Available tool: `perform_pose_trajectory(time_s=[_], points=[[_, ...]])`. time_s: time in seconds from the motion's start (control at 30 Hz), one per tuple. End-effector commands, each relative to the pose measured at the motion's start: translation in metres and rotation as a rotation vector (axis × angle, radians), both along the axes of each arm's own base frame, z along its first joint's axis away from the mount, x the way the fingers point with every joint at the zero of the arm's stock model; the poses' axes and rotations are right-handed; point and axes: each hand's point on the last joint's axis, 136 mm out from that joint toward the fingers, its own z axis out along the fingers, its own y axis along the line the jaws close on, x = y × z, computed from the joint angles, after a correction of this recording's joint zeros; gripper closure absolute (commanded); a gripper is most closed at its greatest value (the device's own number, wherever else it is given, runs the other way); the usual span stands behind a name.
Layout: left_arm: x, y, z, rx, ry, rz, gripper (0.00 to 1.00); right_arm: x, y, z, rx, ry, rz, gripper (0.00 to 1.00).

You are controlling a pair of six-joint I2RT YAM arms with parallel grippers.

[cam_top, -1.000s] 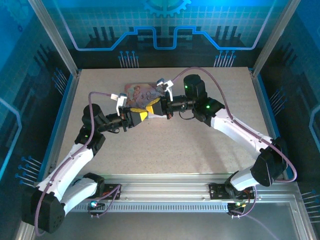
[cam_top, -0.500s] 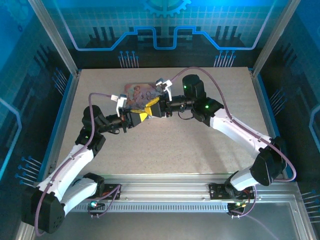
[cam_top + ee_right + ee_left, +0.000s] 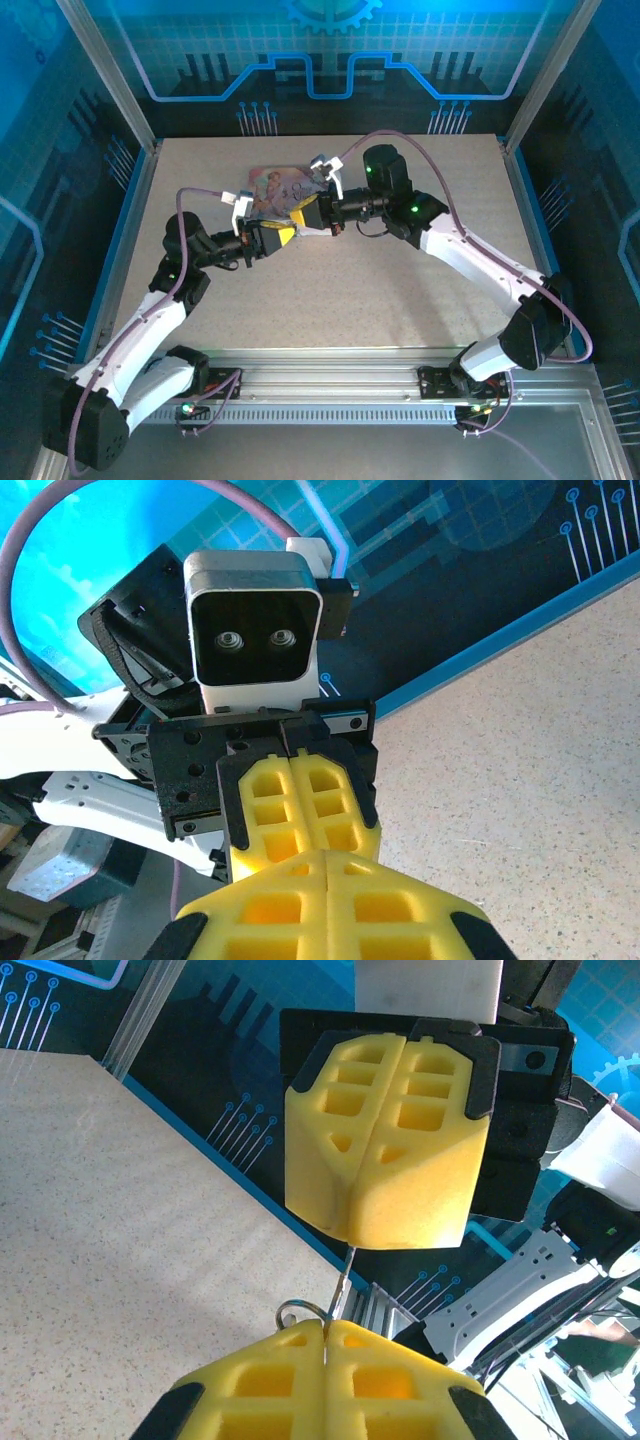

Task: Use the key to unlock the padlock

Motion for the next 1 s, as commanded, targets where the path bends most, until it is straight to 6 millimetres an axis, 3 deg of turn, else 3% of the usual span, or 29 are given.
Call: perform_pose_trajectory(time_s=[0.0, 0.23, 0.3, 0.37, 0.43, 0.53, 0.7, 0.73, 0.77, 0.8, 0.87, 0.97], points=[[-0.003, 0.001, 0.002, 0.004, -0.014, -0.005, 1.0, -0.005, 0.004, 0.001, -0.006, 0.001, 0.03, 1.0], [-0.004, 0.004, 0.005, -0.004, -0.017, 0.006, 1.0, -0.004, 0.006, 0.004, -0.011, -0.003, 0.024, 0.99], [-0.003, 0.005, 0.006, -0.01, -0.015, 0.009, 1.0, -0.004, 0.007, 0.001, -0.019, 0.004, 0.028, 0.85], [-0.003, 0.005, 0.008, -0.013, -0.02, 0.012, 1.0, -0.005, 0.008, -0.002, -0.025, 0.007, 0.032, 0.81], [-0.002, 0.006, 0.009, -0.014, -0.02, 0.015, 1.0, -0.004, 0.008, -0.005, -0.031, 0.009, 0.027, 0.85], [-0.001, 0.007, 0.009, -0.016, -0.019, 0.019, 1.0, -0.002, 0.008, -0.007, -0.038, 0.001, 0.019, 1.0], [0.0, 0.009, 0.007, -0.013, -0.006, 0.026, 1.0, -0.001, 0.008, -0.006, -0.037, -0.02, 0.018, 1.0], [0.002, 0.01, 0.005, -0.009, 0.003, 0.033, 0.93, -0.001, 0.007, -0.005, -0.038, -0.029, 0.018, 1.0], [0.002, 0.011, 0.002, -0.003, 0.013, 0.039, 0.71, -0.001, 0.007, -0.004, -0.04, -0.042, 0.018, 1.0], [0.003, 0.013, -0.001, 0.006, 0.022, 0.044, 0.55, -0.002, 0.006, -0.003, -0.045, -0.052, 0.02, 1.0], [0.003, 0.018, -0.003, 0.014, 0.025, 0.063, 0.45, -0.003, 0.005, -0.003, -0.062, -0.072, 0.028, 1.0], [0.0, 0.023, 0.001, 0.008, 0.008, 0.072, 0.42, -0.007, 0.004, -0.006, -0.092, -0.099, 0.052, 1.0]])
